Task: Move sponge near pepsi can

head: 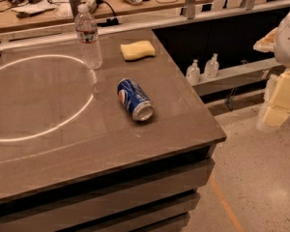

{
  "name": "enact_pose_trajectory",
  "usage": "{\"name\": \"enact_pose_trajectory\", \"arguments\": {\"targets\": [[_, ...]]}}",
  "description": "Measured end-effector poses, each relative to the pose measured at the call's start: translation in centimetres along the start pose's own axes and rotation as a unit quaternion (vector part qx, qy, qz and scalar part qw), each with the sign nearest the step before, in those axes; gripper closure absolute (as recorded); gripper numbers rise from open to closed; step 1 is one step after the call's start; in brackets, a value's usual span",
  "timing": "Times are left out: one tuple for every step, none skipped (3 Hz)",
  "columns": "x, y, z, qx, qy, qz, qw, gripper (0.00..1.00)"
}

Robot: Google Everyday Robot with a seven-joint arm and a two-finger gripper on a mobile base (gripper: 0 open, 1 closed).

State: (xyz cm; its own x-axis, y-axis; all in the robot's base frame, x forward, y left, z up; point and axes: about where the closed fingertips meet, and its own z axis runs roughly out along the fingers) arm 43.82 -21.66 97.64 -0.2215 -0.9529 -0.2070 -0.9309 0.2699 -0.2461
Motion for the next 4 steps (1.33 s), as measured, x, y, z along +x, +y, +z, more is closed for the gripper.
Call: {"name": "enact_pose_trajectory", "arguments": {"targets": [[0.0,-0.1,-0.2,0.002,-0.003,0.004,1.0,0.0],[-0.5,-0.8,-1.4,0.011,-0.04,0.008,0.9991,0.0],[-3.4,-6.3,0.5,0.029,-0.103,0.009,0.9942,0.0],[-8.0,-14.1,6.1,0.009,-0.201,0.003,0.9796,0.0]]}}
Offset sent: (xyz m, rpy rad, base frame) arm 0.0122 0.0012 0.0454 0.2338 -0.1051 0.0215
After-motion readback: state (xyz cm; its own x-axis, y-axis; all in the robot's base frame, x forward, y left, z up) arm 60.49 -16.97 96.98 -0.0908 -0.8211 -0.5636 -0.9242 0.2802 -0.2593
